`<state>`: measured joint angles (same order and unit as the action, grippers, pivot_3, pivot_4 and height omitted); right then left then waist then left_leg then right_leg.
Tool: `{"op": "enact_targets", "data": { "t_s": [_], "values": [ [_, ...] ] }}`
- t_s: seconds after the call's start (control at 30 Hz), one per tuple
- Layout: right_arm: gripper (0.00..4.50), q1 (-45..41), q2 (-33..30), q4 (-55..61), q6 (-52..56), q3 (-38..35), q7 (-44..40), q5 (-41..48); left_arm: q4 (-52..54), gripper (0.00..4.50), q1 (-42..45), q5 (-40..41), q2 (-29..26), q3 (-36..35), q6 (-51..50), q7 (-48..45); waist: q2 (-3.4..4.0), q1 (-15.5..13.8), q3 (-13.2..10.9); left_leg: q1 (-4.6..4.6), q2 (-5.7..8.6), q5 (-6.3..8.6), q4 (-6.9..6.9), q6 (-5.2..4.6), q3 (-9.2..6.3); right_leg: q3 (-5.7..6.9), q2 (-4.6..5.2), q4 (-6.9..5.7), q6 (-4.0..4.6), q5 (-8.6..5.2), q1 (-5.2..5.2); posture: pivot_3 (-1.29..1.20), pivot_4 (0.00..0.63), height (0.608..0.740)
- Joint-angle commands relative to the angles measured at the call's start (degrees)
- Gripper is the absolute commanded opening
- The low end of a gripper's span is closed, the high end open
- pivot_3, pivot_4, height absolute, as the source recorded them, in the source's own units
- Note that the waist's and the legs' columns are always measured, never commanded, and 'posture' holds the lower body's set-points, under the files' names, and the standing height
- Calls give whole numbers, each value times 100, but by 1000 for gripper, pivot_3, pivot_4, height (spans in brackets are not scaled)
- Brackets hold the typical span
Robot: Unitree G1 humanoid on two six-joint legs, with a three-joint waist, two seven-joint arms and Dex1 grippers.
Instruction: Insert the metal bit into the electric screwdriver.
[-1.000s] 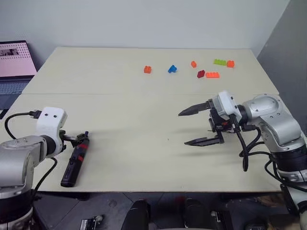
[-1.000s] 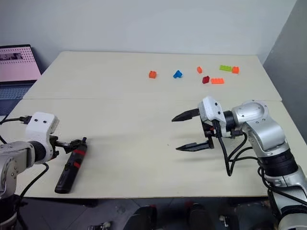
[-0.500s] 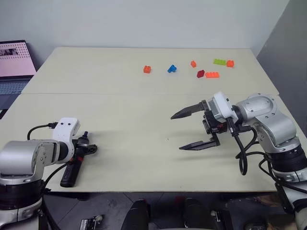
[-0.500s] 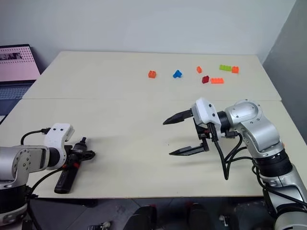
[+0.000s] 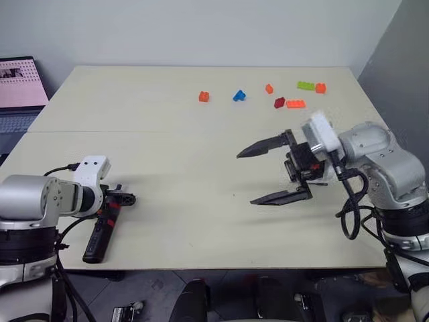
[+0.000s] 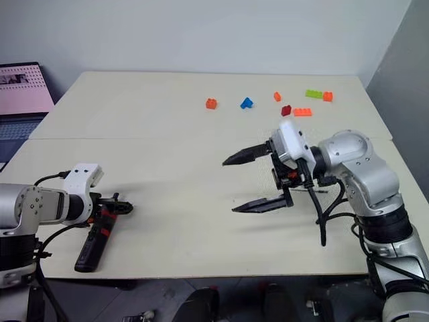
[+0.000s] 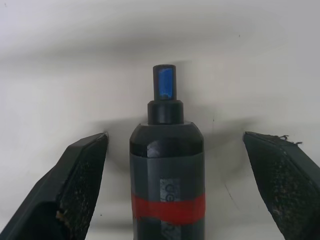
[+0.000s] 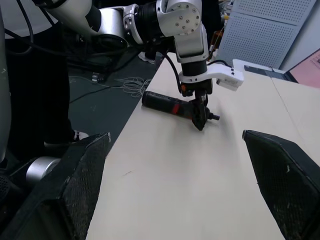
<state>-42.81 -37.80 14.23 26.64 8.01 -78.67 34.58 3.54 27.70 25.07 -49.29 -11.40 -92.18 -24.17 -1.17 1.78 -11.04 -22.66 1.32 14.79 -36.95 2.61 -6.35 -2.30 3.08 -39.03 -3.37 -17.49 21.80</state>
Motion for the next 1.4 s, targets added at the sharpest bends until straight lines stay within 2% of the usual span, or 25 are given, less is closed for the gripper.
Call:
{"op": "enact_targets", "data": {
  "t_s": [0.03, 0.33, 0.43, 0.53, 0.6, 0.63, 0.67, 0.83, 1.0, 1.2, 1.3, 1.4],
  "values": [
    [4485, 1, -63, 225, -6, -134, 45, 66, -158, 4500, 102, 157, -189, 207, -32, 25, 0, 1, 0, 0, 1, 0, 0, 0, 1, -1, 0, 0, 0, 0, 1, 0, 150, 740],
    [4485, 141, -127, 346, -4, -118, 98, 20, -511, 4500, 346, 226, -203, 350, -32, 63, 0, 1, 0, 2, 1, 0, 0, -1, -1, 1, 0, -5, 0, 0, 0, 0, 150, 740],
    [4500, 161, -160, 358, 4, -119, 114, 12, -578, 4089, 405, 245, -165, 363, -32, 112, 1, 1, 0, 3, 1, -1, 0, -1, -2, 2, 0, -7, 0, 0, 0, 0, 150, 740],
    [4500, 194, -202, 362, -7, -116, 127, 6, -628, 3463, 450, 257, -134, 338, -32, 183, 1, 0, 1, 2, 2, -1, 0, 0, -2, 2, 0, -7, 0, 0, 0, 0, 150, 740],
    [4500, 207, -219, 359, -18, -108, 137, 2, -655, 2885, 476, 247, -125, 332, -32, 217, 1, -5, 0, 0, 3, -1, -1, 0, -1, 1, 1, -5, 0, 0, 0, 0, 150, 740],
    [4500, 217, -231, 358, -26, -102, 136, -7, -678, 2885, 491, 222, -121, 326, -32, 230, 1, -8, 0, 0, 4, -1, -1, 0, -1, 1, 1, -5, 0, 0, 0, 0, 150, 740],
    [4500, 229, -243, 358, -30, -102, 137, -15, -691, 2579, 503, 194, -121, 323, -32, 243, 1, -8, 0, -1, 6, -1, -1, 0, -1, 1, 3, -4, 0, 0, 0, 0, 150, 740],
    [4500, 303, -287, 397, -22, -118, 164, -17, -697, 1724, 568, 68, -96, 257, -20, 246, 1, -7, 0, -2, 5, -1, -1, 0, -1, 2, 3, -4, 0, 0, 1, 0, 150, 740],
    [4500, 408, -362, 461, 5, -166, 205, -14, -617, 1658, 638, 98, -146, 360, 71, 104, 1, -9, 0, -2, 4, -1, -1, 0, -3, 4, 2, -6, 0, 0, 1, 0, 150, 740],
    [4500, 463, -469, 489, 20, -231, 277, -10, -81, 1657, 1054, 158, -255, 984, 910, -379, -1, -33, 1, -14, 5, -7, -6, 10, -8, 10, 2, -3, -1, 1, 4, 0, 150, 740],
    [4500, 494, -597, 511, 76, -340, 337, 24, 468, 1657, 1513, 371, 33, 1314, 1209, -700, -8, -66, 1, -33, 6, -17, -9, 28, -8, 17, 3, -1, -2, 2, 17, 0, 150, 740],
    [4500, 531, -724, 511, 148, -510, 446, 45, 700, 1657, 2040, 408, 559, 1605, 1687, -876, -10, -91, 2, -38, 10, -24, -10, 39, -4, 11, 6, 2, -3, 3, 19, 0, 150, 740]
  ]
}}
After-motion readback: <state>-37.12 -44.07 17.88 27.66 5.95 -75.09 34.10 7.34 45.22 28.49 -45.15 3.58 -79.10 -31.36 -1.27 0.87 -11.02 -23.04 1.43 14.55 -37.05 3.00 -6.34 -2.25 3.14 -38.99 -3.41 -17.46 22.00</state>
